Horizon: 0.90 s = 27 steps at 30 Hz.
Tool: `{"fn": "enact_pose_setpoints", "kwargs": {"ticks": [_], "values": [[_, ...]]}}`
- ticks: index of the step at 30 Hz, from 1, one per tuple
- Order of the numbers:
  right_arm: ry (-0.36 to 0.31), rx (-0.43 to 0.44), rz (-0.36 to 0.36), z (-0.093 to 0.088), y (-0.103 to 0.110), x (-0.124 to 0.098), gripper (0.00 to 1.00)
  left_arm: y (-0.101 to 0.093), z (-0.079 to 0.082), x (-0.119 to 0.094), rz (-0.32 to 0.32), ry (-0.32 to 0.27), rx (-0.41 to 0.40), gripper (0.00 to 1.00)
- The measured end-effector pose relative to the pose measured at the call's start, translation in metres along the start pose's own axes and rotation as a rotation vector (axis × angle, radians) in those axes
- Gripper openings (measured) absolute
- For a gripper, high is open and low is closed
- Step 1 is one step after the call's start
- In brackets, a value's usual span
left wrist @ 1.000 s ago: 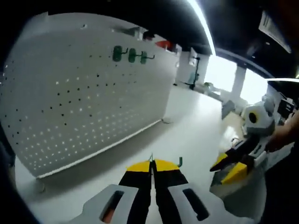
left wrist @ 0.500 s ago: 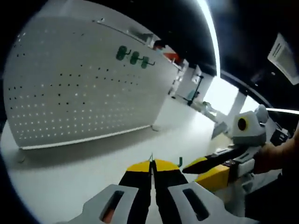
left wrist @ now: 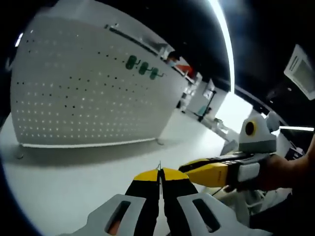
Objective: Insert the hook assembly into the mounting plate slot until the hook locks in place.
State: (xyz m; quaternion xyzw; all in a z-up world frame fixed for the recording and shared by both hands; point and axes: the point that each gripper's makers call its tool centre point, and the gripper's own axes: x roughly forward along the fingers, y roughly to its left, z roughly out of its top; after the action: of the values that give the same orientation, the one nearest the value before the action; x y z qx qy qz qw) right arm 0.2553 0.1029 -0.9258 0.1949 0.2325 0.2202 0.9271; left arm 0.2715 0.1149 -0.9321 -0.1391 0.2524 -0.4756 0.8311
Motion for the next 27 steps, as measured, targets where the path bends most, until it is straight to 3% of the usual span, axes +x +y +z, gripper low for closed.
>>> {"fn": "enact_pose_setpoints", "kwargs": {"ticks": [5,27], "values": [[-0.009,0.009,-0.002,-0.001,-0.001,-0.001,0.09,-0.007,0.002,-0.002,-0.011,-0.021,-0.021,0.01],[-0.046,0.028,0.045,0.005,0.005,-0.009,0.06,-0.021,0.006,-0.004,-0.050,-0.057,-0.040,0.01]]}}
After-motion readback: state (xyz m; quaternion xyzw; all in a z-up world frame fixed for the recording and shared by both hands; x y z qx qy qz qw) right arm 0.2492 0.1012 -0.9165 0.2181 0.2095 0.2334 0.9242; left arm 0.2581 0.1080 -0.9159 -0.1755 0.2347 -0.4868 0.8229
